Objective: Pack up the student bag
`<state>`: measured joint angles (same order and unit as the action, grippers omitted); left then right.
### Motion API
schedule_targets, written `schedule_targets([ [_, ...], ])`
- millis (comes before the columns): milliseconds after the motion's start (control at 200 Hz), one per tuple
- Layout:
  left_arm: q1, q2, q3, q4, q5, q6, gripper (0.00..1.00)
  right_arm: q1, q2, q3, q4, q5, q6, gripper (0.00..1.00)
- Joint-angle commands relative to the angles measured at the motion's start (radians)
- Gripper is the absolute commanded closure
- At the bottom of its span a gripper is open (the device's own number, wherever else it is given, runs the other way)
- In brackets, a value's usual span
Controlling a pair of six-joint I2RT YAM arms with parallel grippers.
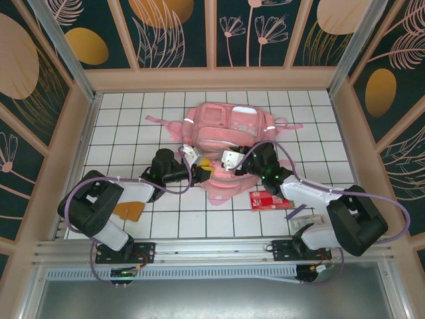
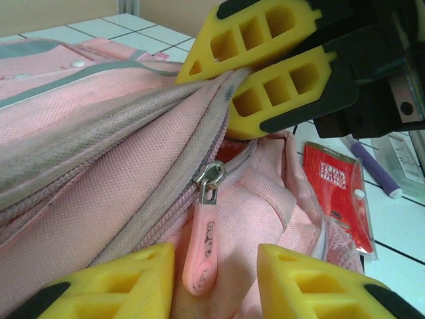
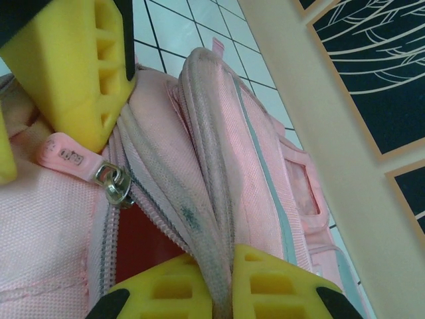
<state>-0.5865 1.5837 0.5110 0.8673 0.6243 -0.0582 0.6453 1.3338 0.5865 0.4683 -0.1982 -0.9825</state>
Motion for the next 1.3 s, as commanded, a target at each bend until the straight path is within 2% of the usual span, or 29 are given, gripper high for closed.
schedule_targets([
  [0, -0.012, 0.022, 0.070, 0.040, 0.010, 0.002, 0.63, 0.052, -0.038, 0.006, 0.125, -0.092, -0.019, 1.00],
  [110, -0.015, 0.024, 0.073, 0.030, -0.017, 0.011, 0.72, 0.060, -0.039, 0.004, 0.127, -0.091, -0.017, 1.00],
  [295, -0.014, -0.004, 0.059, 0.023, -0.054, 0.017, 1.00, 0.062, -0.035, -0.005, 0.098, -0.057, -0.052, 1.00],
  [395, -0.012, -0.040, 0.047, -0.021, -0.068, 0.054, 1.00, 0.039, -0.030, -0.007, 0.074, -0.004, -0.072, 1.00],
  [465, -0.003, -0.074, 0.047, -0.099, -0.163, 0.070, 1.00, 0.006, -0.034, -0.012, 0.067, 0.018, -0.080, 1.00],
  [596, 0.076, -0.122, 0.037, -0.213, -0.233, 0.059, 1.00, -0.035, -0.044, -0.014, 0.057, 0.049, -0.116, 1.00],
  [646, 0.104, -0.145, 0.027, -0.254, -0.303, 0.053, 1.00, -0.042, -0.048, -0.013, 0.056, 0.051, -0.125, 1.00],
  [721, 0.143, -0.161, 0.039, -0.359, -0.391, 0.046, 1.00, -0.044, -0.059, -0.013, 0.047, 0.038, -0.139, 1.00],
  [826, 0.195, -0.151, 0.051, -0.372, -0.394, -0.019, 1.00, -0.041, -0.078, -0.023, 0.055, 0.005, -0.129, 1.00],
  [916, 0.203, -0.105, 0.119, -0.460, -0.410, -0.042, 1.00, -0.041, -0.100, -0.023, 0.069, -0.015, -0.102, 1.00],
  [1056, 0.213, -0.065, 0.183, -0.544, -0.554, -0.097, 1.00, -0.046, -0.151, -0.012, 0.049, -0.075, -0.092, 1.00],
  [1296, 0.247, 0.029, 0.336, -0.617, -0.540, -0.098, 1.00, -0.013, -0.180, 0.013, -0.051, -0.197, -0.136, 1.00],
])
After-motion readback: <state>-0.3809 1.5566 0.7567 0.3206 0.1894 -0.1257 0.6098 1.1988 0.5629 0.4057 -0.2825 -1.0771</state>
